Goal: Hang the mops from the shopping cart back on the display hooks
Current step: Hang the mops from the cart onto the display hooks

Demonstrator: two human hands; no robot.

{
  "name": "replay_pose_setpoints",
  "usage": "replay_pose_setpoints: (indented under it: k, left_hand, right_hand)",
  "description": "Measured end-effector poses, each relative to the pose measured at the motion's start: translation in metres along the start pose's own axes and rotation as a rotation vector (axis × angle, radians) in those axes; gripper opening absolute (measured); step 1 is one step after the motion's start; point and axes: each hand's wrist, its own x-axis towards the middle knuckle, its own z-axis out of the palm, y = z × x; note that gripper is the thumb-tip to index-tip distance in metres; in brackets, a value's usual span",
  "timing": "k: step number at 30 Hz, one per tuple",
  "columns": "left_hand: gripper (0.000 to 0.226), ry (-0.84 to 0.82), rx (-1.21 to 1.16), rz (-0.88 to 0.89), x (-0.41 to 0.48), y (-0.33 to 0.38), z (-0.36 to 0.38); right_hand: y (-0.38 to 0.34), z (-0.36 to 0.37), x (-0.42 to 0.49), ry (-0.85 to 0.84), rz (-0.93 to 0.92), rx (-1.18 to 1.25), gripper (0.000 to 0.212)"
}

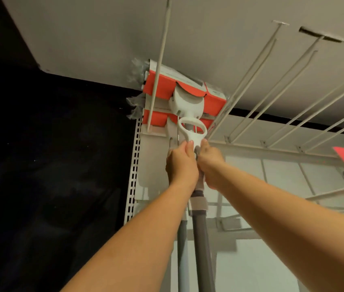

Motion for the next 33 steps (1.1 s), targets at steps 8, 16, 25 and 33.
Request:
replay_pose_setpoints:
  k: [8,16,25,33]
  left_hand:
    - [0.029,-0.088,0.002,-0.004,0.017,-0.047,-0.007]
    - [0.036,-0.208,0.027,0.023,0.008,-0.066,-0.027]
    - [0.039,-0.416,0.371,0.132,-0.043,-0.065,-0.065]
    - [0.026,-0.625,0.821,0.265,-0.092,-0.004,-0.093]
  right_hand:
    - [0.033,0.030,0.013,0.005,0.016,-0.027,0.052]
    - [0.062,0.020,-0.003,-0.116,-0.082,-0.227,0.032]
    - [0.054,-0.006,-0.056,-0.067,-0.249,-1.067,0.024]
    - [0.024,-0.041,-0.129,-0.247,-0.076,-1.605,0.017]
